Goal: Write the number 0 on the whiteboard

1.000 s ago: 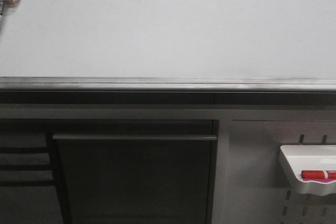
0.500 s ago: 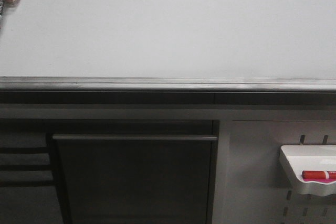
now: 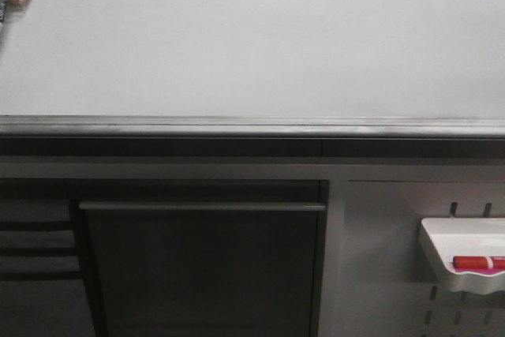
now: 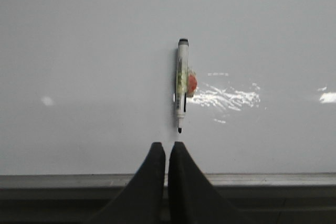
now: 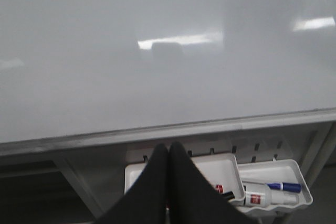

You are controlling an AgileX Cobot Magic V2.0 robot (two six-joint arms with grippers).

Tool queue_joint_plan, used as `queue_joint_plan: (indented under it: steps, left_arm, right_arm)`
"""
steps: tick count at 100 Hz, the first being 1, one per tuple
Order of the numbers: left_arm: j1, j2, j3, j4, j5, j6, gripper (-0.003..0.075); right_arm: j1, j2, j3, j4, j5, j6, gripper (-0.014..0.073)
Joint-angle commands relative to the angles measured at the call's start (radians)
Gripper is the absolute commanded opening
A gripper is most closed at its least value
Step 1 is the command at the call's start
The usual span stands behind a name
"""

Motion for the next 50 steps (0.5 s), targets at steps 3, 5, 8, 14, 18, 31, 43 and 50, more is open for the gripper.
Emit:
queue_joint_plan:
  steps: [3,5,8,14,18,31,43,50]
  left_arm:
    - [0.002,0.068,-0.044,-0.002,-0.062,0.0,-0.002]
    - [0.002,0.077,-0.044,-0.004,-0.072,0.0,-0.002]
    - [0.002,0.091,-0.044,-0.016,-0.074,0.0,-0.002]
    - [0.002,0.108,-0.044,-0.021,-0.071,0.0,-0.002]
    - [0.002,0.12,-0.044,-0.015,-0.071,0.0,-0.002]
    - [0.002,0.155,-0.044,-0.009,-0.069,0.0,-0.0017]
    - [0.002,0.207,-0.044,-0.009,-0.072,0.03,0.0101]
    - [0.002,0.245,-0.048,-0.009,-0.074,0.03,0.0233]
  right_arm:
    - [-0.004,0.066,-0.041,-0.02,-0.044,0.002,-0.0073]
    - [-0.004,0.075,-0.041,-0.02,-0.042,0.002,-0.0073]
    - [-0.004,0.087,-0.041,-0.02,-0.036,0.002,-0.0073]
    - [-0.004,0.104,-0.041,-0.02,-0.026,0.002,-0.0073]
    - [-0.004,0.112,-0.041,-0.025,-0.026,0.002,-0.0073]
    - [-0.004,0.132,-0.044,-0.033,-0.028,-0.053,-0.0072]
    - [-0.002,0.16,-0.044,-0.016,-0.021,-0.09,-0.001]
    - [-0.002,0.184,-0.048,0.01,-0.021,-0.125,0.0092]
